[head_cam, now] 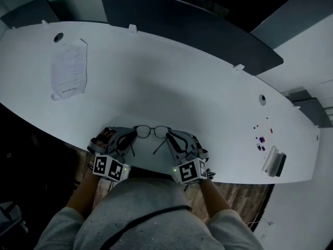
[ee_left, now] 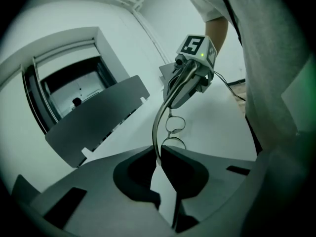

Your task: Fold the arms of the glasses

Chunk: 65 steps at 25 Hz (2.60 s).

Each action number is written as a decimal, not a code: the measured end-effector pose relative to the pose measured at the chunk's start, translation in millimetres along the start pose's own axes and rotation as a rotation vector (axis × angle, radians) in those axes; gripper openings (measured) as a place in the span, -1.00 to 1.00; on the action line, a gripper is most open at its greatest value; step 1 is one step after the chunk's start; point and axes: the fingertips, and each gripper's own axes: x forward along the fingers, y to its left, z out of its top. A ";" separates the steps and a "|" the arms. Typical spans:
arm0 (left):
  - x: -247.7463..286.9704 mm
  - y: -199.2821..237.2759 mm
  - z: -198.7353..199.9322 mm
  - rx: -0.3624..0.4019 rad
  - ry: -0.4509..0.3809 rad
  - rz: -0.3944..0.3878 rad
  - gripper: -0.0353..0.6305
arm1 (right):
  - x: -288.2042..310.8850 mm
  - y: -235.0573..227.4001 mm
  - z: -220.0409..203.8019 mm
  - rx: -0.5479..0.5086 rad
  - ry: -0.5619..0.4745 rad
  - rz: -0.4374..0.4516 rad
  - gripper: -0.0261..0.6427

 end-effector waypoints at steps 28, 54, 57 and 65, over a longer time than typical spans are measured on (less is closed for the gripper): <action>-0.5 4.2 -6.4 -0.091 0.064 -0.022 -0.76 | 67.1 28.2 -7.7 -0.786 0.400 0.091 -0.80; -7.7 7.4 -16.9 -0.145 0.097 -0.028 -0.77 | 29.2 40.3 31.3 -0.173 0.137 0.262 -0.40; -8.6 8.4 -19.5 -0.144 0.109 -0.029 -0.77 | 14.1 53.6 85.8 0.074 -0.059 0.375 -0.38; -10.8 4.2 -22.4 -0.146 0.113 -0.039 -0.77 | 11.6 72.4 140.2 0.156 -0.214 0.457 -0.37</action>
